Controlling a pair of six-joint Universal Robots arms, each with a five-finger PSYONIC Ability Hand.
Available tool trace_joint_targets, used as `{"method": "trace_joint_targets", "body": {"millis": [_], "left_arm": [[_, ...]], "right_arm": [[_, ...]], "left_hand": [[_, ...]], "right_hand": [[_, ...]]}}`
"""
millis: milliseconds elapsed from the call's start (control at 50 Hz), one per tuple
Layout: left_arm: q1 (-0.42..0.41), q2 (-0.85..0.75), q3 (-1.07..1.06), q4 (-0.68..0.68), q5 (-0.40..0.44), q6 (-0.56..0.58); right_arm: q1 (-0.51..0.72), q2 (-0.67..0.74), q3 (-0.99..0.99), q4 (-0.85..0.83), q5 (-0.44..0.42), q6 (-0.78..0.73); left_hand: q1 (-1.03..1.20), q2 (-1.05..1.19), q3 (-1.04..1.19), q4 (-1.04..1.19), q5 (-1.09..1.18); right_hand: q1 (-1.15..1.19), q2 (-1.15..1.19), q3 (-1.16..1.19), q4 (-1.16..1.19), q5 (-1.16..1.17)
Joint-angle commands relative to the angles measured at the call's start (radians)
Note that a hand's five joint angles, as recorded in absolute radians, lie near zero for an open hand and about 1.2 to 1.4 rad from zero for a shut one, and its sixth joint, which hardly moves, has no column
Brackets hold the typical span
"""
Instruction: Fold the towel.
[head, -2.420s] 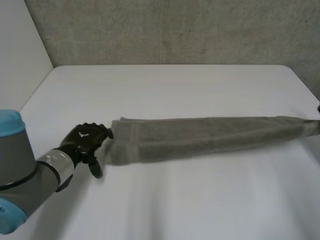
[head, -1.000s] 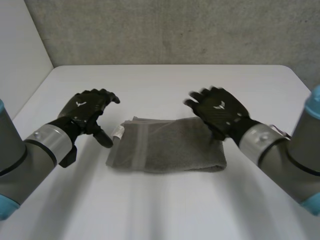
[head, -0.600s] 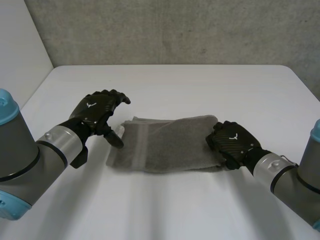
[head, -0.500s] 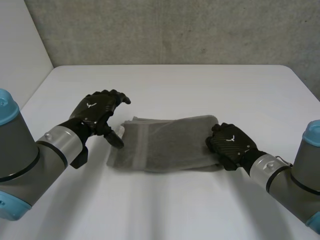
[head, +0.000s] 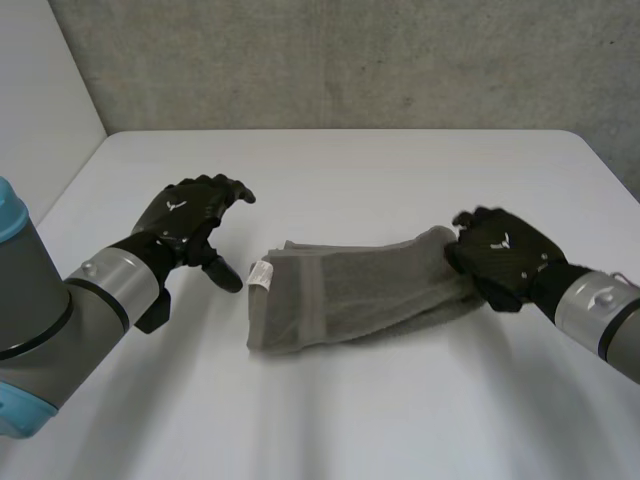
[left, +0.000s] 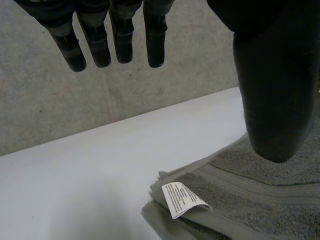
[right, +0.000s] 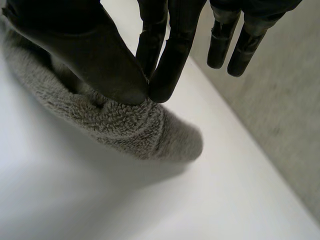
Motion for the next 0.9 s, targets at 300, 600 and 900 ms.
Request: {"method": "trace_joint_targets", "body": {"millis": [300, 600, 900], "left_arm": [[0.127, 0.132, 0.009, 0.012, 0.001, -0.111], [0.136, 0.117, 0.001, 0.014, 0.001, -0.127], [0.02, -0.03, 0.041, 0.028, 0.001, -0.169]], "right_arm": [[0.615, 0.416, -0.5, -0.13, 0.149, 0.03], [0.704, 0.508, -0.535, -0.184, 0.182, 0.133], [0.399, 0.165, -0.212, -0.264, 0.184, 0.675]], "left_hand": [[-0.068, -0.046, -0.049, -0.055, -0.019], [-0.074, -0.052, -0.049, -0.055, -0.025], [-0.062, -0.04, -0.049, -0.055, -0.013]], "right_hand": [[0.128, 0.078, -0.052, -0.071, 0.079], [-1.094, -1.144, -0.052, -0.071, -1.143], [-1.094, -1.144, -0.052, -0.071, -1.143]]}}
